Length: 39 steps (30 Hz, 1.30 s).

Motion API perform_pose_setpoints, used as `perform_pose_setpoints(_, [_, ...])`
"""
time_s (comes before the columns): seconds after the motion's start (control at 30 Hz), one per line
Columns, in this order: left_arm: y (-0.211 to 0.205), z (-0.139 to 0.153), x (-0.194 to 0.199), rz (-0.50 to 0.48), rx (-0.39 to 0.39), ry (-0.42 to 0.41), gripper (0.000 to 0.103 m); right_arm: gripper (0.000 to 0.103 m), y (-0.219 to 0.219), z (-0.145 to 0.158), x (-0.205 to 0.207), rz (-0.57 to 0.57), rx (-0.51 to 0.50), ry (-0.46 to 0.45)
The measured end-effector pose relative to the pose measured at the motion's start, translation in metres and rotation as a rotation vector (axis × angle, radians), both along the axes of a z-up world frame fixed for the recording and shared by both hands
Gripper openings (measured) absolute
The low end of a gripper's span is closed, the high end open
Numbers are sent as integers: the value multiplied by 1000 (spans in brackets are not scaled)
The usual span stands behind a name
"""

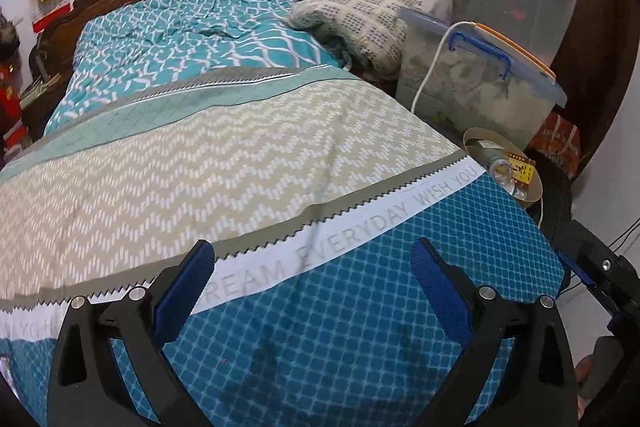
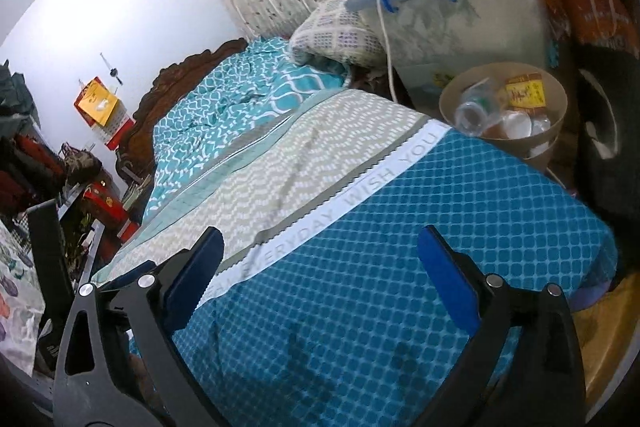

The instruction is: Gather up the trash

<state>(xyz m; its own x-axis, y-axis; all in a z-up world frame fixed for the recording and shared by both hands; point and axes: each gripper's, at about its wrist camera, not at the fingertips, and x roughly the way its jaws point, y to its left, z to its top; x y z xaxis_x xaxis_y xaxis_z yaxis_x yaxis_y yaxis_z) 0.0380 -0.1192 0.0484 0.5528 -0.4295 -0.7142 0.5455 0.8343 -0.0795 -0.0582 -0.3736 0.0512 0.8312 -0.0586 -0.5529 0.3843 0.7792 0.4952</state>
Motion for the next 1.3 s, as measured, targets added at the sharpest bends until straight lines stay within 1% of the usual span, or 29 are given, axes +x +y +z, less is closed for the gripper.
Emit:
perform_pose_setpoints(0.1, [12,0,2,19,-15,6,94,97,11,3,3,23,-6,4])
perform_pose_setpoints(0.2, [26,3,4,52,-20,-14,94,97,19,5,6,43,-12,6])
perform_pose_setpoints(0.3, [42,7,7,97,-6,-43,94,97,26,5,10,58,-15,10])
perform_pose_setpoints(0.4, [58,10,11,159,25,-58,94,97,33,6,13,68,-17,13])
perform_pose_setpoints(0.57, [76,18,14,194,13,-61,94,97,36,9,12,52,-28,18])
perform_pose_setpoints(0.63, [76,22,11,194,19,-77,94,100,34,11,8,30,-35,26])
perform_pose_setpoints(0.8, [67,34,-1,172,37,-139,94,100,28,14,-5,-2,-26,19])
perform_pose_setpoints(1.03, [46,40,-21,131,82,-211,94,100,20,12,-24,-70,-5,28])
perform_pose_setpoints(1.17, [37,43,-30,109,78,-226,94,100,15,11,-30,-108,4,28])
perform_pose_setpoints(1.3, [31,44,-36,98,76,-235,94,100,15,11,-32,-110,1,25])
